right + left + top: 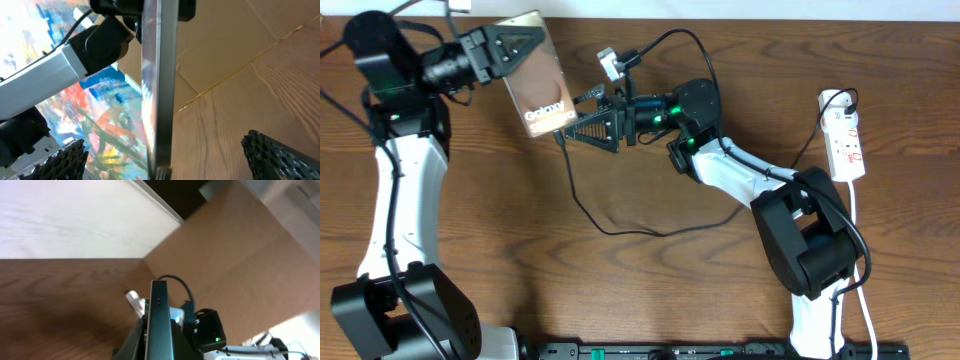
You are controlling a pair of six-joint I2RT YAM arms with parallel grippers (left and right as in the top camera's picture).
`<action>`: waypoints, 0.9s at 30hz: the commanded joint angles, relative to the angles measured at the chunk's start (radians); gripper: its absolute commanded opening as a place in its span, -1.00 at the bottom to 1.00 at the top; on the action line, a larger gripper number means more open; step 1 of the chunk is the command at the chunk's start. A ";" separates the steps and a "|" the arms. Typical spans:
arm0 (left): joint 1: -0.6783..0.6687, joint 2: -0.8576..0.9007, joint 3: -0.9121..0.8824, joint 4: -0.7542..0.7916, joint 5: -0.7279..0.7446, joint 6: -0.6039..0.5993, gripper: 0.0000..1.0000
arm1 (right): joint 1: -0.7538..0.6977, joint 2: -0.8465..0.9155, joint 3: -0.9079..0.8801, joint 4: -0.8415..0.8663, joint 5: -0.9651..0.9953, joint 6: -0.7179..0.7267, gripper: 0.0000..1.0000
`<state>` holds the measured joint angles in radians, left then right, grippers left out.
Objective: Plug charger to phone and switch on socket
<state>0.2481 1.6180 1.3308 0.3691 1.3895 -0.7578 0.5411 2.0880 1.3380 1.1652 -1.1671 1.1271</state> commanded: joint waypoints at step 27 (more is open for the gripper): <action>0.130 0.185 0.000 -0.870 -0.419 0.480 -0.85 | -0.112 -0.006 0.018 -0.048 -0.089 0.021 0.99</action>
<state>0.3786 1.7535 1.3212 -0.4976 0.9768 -0.3077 0.4316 2.0880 1.3392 1.1183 -1.2400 1.1442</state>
